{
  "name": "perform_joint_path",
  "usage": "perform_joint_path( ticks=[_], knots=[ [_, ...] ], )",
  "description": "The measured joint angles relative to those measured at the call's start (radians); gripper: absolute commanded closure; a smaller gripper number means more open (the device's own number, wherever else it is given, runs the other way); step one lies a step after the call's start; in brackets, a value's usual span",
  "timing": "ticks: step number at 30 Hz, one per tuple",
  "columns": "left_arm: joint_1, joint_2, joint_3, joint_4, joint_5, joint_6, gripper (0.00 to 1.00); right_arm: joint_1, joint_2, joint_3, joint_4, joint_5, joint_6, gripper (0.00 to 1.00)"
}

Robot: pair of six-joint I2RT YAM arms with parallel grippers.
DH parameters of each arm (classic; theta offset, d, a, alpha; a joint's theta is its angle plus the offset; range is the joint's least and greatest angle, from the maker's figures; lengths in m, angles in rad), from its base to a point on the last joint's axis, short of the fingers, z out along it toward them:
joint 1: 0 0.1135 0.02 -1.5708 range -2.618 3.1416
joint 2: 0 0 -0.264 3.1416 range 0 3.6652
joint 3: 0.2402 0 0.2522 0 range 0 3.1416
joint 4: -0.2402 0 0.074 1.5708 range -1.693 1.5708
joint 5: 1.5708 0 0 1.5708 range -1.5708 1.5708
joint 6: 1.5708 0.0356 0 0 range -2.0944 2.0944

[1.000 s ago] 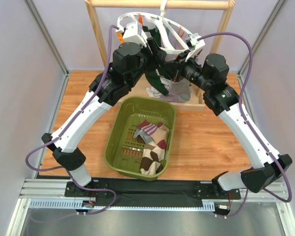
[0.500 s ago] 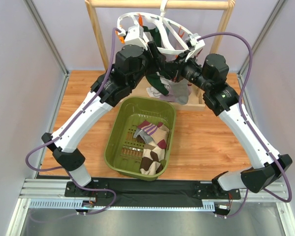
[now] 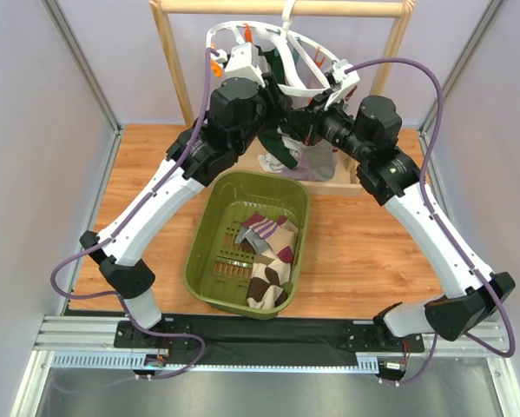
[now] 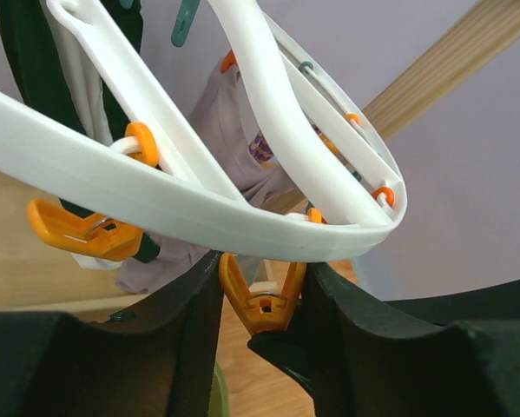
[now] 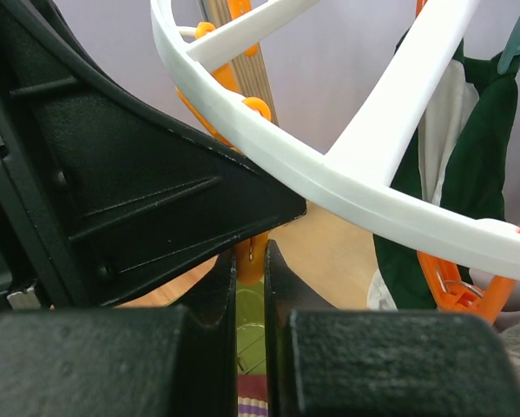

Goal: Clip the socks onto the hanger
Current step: Open the clamp at the hanger.

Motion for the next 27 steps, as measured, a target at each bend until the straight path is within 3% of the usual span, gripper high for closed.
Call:
perform_joint_path(
  ticks=[1, 4, 5, 6, 12, 16, 18, 20, 23, 25, 26, 27],
  knots=[
    [0.000, 0.001, 0.000, 0.003, 0.001, 0.002, 0.59, 0.001, 0.000, 0.000, -0.001, 0.001, -0.001, 1.00],
    [0.000, 0.002, 0.000, 0.013, 0.006, 0.011, 0.79, 0.001, -0.002, 0.000, -0.003, 0.002, -0.004, 1.00],
    [0.001, 0.002, 0.001, 0.014, 0.009, 0.016, 0.97, 0.002, -0.004, 0.000, -0.003, 0.005, -0.006, 0.98],
    [0.002, 0.002, 0.001, 0.016, 0.014, 0.018, 1.00, 0.003, -0.006, 0.000, -0.006, 0.007, -0.010, 0.80],
    [0.010, 0.002, 0.001, 0.037, 0.037, 0.024, 1.00, 0.011, -0.016, -0.001, -0.043, 0.028, -0.013, 0.26],
    [0.013, 0.001, -0.002, 0.044, 0.048, 0.024, 1.00, 0.013, -0.044, -0.014, -0.114, 0.076, -0.016, 0.13],
    [0.014, 0.001, -0.003, 0.045, 0.053, 0.024, 1.00, 0.013, -0.088, -0.056, -0.135, 0.090, -0.016, 0.12],
    [0.016, -0.002, -0.012, 0.054, 0.061, 0.024, 1.00, 0.012, -0.151, -0.117, -0.164, 0.092, -0.013, 0.17],
    [0.020, -0.006, -0.026, 0.064, 0.074, 0.025, 1.00, 0.012, -0.254, -0.219, -0.181, 0.062, 0.001, 0.37],
    [0.024, -0.013, -0.037, 0.072, 0.080, 0.029, 1.00, 0.016, -0.304, -0.290, -0.174, 0.021, 0.016, 0.60],
    [0.026, -0.019, -0.049, 0.079, 0.082, 0.031, 1.00, 0.024, -0.313, -0.325, -0.170, 0.000, 0.026, 0.65],
    [0.028, -0.026, -0.060, 0.082, 0.084, 0.032, 1.00, 0.038, -0.314, -0.351, -0.169, -0.019, 0.039, 0.64]
  ],
)
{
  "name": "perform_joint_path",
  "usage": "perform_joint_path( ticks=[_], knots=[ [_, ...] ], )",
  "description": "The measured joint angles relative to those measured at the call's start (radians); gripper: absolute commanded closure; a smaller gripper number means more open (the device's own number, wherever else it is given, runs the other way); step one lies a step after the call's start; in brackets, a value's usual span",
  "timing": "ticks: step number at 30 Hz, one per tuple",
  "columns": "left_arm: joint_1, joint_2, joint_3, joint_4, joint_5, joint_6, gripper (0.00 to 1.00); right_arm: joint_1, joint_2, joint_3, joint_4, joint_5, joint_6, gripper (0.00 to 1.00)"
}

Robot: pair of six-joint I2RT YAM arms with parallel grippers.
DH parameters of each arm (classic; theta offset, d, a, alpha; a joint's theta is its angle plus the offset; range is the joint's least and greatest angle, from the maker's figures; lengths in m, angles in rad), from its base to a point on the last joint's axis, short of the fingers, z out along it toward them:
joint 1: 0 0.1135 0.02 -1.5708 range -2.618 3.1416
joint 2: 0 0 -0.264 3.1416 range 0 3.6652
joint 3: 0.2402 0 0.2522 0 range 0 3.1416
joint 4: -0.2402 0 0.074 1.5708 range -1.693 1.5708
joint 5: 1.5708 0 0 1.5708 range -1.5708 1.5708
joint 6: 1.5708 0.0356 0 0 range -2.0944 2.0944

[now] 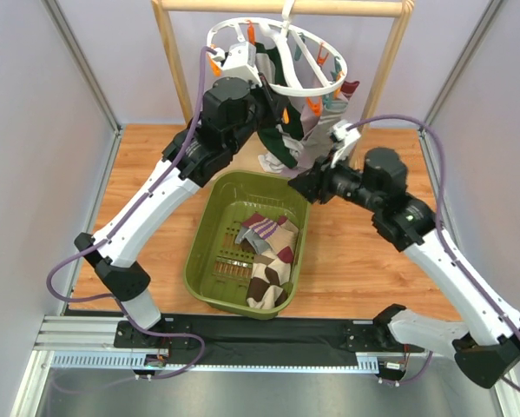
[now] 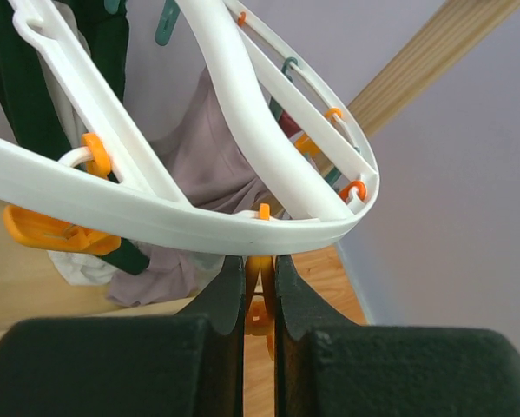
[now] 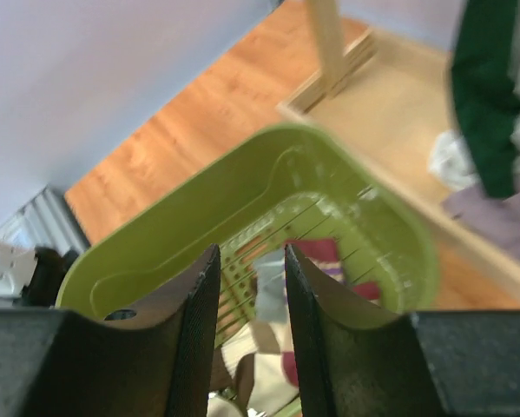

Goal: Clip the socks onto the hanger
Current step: Open the clamp at the hanger, then pick up the sock from the bin.

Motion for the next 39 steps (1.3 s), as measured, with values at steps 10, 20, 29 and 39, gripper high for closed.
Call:
perform_joint_path(
  ticks=[10, 20, 29, 39],
  knots=[
    [0.019, -0.048, -0.047, 0.014, 0.014, 0.007, 1.00, 0.221, 0.287, -0.173, 0.060, -0.014, 0.014, 0.58],
    [0.038, -0.077, -0.084, 0.031, 0.031, 0.005, 1.00, 0.276, 0.627, -0.034, 0.064, 0.129, -0.060, 0.61],
    [0.041, -0.082, -0.102, 0.047, 0.047, -0.001, 1.00, 0.320, 0.708, 0.075, 0.024, 0.297, -0.153, 0.59],
    [0.047, -0.103, -0.120, 0.053, 0.051, -0.002, 1.00, 0.320, 0.760, 0.082, -0.023, 0.346, -0.179, 0.59]
  ],
)
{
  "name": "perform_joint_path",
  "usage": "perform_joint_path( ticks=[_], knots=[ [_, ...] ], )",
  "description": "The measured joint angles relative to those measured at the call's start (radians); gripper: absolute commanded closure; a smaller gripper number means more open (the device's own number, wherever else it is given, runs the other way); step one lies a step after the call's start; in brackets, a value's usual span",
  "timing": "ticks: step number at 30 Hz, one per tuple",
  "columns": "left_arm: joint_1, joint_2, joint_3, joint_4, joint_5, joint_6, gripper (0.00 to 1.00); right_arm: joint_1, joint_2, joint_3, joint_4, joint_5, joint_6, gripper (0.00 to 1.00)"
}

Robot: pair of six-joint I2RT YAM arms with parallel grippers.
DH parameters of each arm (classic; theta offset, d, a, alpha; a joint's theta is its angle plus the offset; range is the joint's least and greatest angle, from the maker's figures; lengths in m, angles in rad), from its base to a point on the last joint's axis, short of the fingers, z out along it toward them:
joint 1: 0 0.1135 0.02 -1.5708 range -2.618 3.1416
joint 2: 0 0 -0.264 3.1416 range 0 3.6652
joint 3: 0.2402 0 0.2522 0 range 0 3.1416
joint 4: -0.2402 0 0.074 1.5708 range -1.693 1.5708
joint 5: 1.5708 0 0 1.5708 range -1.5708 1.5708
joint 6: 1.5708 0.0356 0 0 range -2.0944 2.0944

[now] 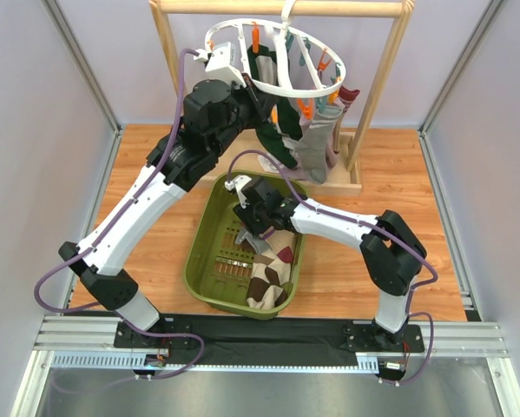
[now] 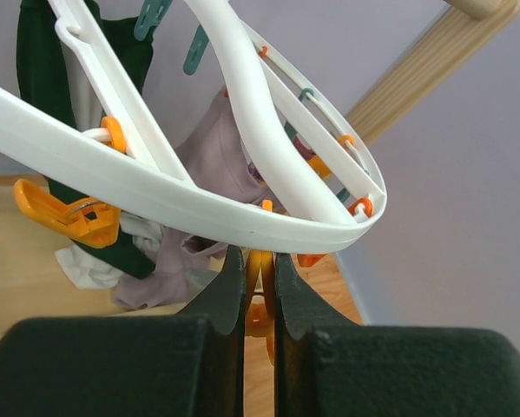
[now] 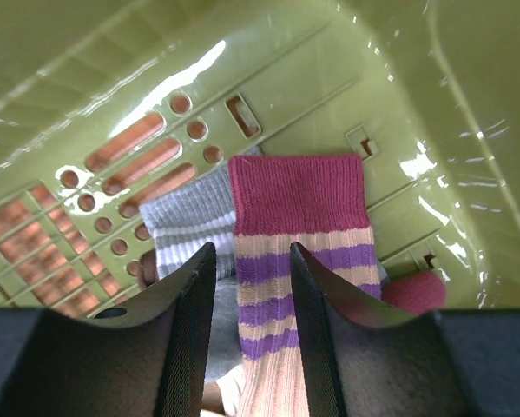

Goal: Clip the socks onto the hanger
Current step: Pick up the sock from the bin.

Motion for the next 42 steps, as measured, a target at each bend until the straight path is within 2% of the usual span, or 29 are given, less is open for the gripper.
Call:
perform_joint_path(
  ticks=[4, 6, 8, 10, 13, 14, 15, 20, 24, 28, 31, 36, 42],
  knots=[
    [0.001, -0.001, -0.001, 0.000, 0.000, -0.001, 1.00, 0.000, 0.017, 0.000, -0.009, 0.005, -0.001, 0.61],
    [0.001, -0.001, -0.001, 0.000, 0.001, -0.002, 1.00, 0.000, 0.019, 0.001, -0.009, 0.012, -0.002, 0.64],
    [0.001, -0.001, -0.001, 0.000, 0.001, -0.003, 1.00, 0.000, 0.019, 0.001, -0.009, 0.020, -0.003, 0.71],
    [0.001, -0.001, -0.001, 0.000, 0.002, -0.003, 1.00, 0.000, 0.019, 0.001, -0.008, 0.030, -0.005, 0.71],
    [0.001, -0.001, -0.001, 0.000, 0.003, -0.003, 1.00, 0.000, 0.019, 0.001, -0.003, 0.043, -0.008, 0.85],
    [0.001, -0.001, -0.001, 0.000, 0.004, -0.003, 1.00, 0.000, 0.019, 0.001, 0.001, 0.047, -0.010, 0.95],
    [0.001, -0.001, -0.001, 0.000, 0.005, -0.003, 1.00, 0.000, 0.019, 0.001, 0.006, 0.053, -0.014, 0.99],
    [0.003, -0.001, -0.001, 0.000, 0.013, -0.005, 1.00, 0.000, -0.010, -0.065, 0.083, 0.071, -0.013, 1.00],
    [0.007, -0.001, -0.001, 0.000, 0.023, -0.010, 1.00, -0.013, -0.172, -0.223, 0.141, 0.045, 0.000, 1.00],
    [0.013, -0.004, -0.012, 0.007, 0.040, -0.019, 1.00, -0.101, -0.425, -0.296, 0.180, -0.121, 0.084, 1.00],
    [0.016, -0.004, -0.014, 0.009, 0.055, -0.028, 1.00, -0.209, -0.542, -0.292, 0.259, -0.291, 0.174, 1.00],
    [0.019, -0.013, -0.032, 0.033, 0.092, -0.043, 1.00, -0.391, -0.587, -0.314, 0.415, -0.597, 0.386, 1.00],
    [0.022, -0.023, -0.046, 0.057, 0.139, -0.052, 1.00, -0.505, -0.562, -0.340, 0.609, -0.841, 0.644, 1.00]
  ],
)
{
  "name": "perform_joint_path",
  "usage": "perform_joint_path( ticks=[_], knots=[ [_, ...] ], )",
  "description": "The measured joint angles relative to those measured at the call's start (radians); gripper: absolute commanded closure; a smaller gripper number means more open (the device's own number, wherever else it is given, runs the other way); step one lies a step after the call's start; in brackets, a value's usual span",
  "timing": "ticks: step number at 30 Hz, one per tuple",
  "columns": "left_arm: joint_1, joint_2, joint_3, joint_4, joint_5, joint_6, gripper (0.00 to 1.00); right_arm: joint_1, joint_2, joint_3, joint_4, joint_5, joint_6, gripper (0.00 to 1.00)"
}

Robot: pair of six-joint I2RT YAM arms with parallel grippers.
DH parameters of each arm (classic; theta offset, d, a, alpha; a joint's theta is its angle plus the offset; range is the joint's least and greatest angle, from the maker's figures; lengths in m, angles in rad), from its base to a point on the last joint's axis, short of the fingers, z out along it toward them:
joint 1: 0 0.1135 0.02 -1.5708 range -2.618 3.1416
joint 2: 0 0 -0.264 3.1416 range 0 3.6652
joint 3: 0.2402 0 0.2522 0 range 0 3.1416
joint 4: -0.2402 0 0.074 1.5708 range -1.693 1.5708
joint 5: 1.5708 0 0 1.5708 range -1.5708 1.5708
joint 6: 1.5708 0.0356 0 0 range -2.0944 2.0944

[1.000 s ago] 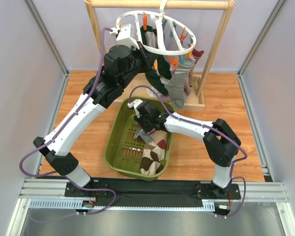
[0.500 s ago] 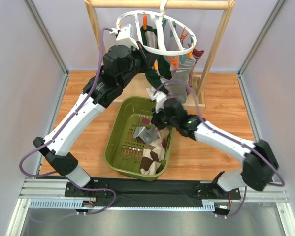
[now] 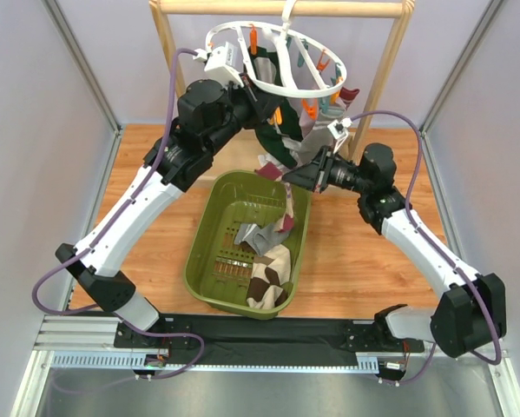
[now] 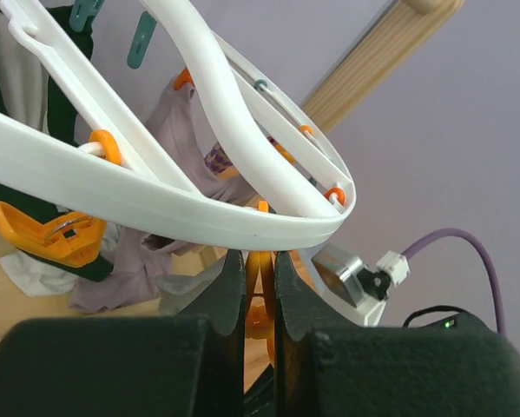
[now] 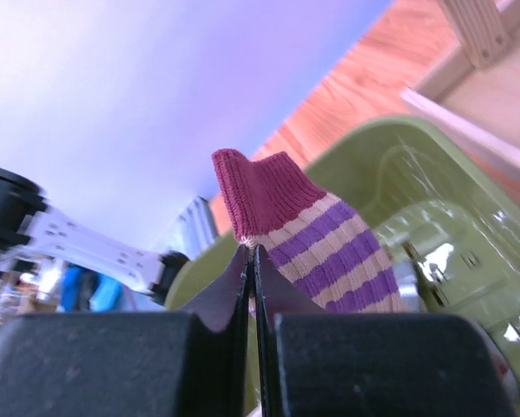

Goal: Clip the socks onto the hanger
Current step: Pick up the sock from the bin, then clamp the sock onto the hanger.

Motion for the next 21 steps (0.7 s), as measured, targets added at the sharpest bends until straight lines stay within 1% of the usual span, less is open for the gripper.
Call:
perform_joint_path(
  ticks=[3, 5, 16, 21],
  knots=[
    [0.002, -0.007, -0.007, 0.006, 0.009, -0.004, 1.00, -0.048, 0.033, 0.011, 0.134, -0.070, 0.138, 1.00],
    [0.002, -0.014, -0.011, 0.009, 0.008, -0.010, 1.00, -0.061, 0.051, 0.033, 0.171, -0.079, 0.193, 1.00],
    [0.006, -0.019, -0.038, 0.049, 0.049, -0.024, 1.00, -0.062, 0.068, 0.221, 0.208, -0.106, 0.297, 1.00],
    [0.008, -0.019, -0.038, 0.064, 0.072, -0.030, 1.00, -0.063, 0.113, 0.241, 0.279, -0.140, 0.377, 1.00]
  ],
)
